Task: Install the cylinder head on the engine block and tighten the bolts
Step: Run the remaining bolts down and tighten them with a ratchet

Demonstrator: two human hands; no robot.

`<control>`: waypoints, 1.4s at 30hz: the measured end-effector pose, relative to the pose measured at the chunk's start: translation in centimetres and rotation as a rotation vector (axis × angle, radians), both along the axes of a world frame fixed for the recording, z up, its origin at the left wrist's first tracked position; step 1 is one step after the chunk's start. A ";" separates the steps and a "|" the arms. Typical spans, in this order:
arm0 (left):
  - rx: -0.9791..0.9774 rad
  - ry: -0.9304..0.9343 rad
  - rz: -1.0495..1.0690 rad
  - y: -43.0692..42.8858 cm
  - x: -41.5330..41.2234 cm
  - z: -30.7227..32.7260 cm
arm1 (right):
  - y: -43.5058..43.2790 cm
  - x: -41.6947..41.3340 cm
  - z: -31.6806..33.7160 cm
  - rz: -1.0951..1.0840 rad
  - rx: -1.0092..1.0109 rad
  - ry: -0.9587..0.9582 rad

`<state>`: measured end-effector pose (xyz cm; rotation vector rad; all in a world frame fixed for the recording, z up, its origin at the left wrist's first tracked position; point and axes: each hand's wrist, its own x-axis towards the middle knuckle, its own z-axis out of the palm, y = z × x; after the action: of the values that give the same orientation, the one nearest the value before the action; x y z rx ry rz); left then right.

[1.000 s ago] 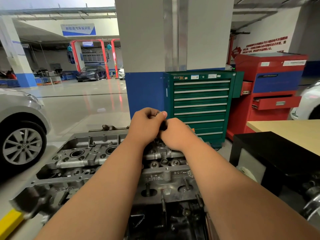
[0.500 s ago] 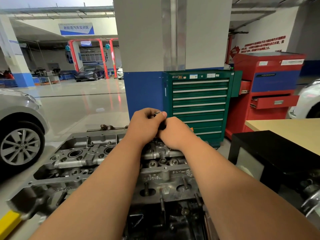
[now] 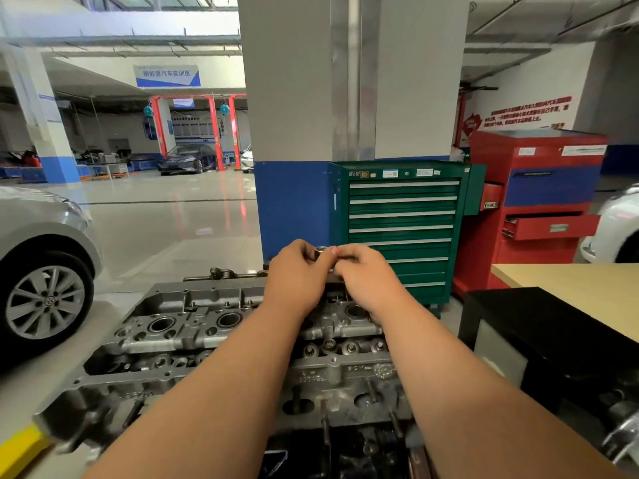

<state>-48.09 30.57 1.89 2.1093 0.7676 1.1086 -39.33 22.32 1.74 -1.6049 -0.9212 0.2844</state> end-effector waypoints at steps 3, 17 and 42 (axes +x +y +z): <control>0.071 0.362 0.072 -0.1 0.0 0.6 | 0.0 -0.1 0.2 0.005 0.012 0.037; 0.185 0.435 0.048 -1.0 -0.2 -1.3 | 2.9 -0.8 6.3 -0.233 -0.634 -1.575; 0.009 0.454 0.003 -1.4 -1.4 0.3 | 3.4 -1.2 6.3 -0.201 -0.873 -1.173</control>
<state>-49.54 29.16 2.15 2.4001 0.9692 0.6349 -40.57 25.70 8.01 -2.7290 -1.6027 -0.5641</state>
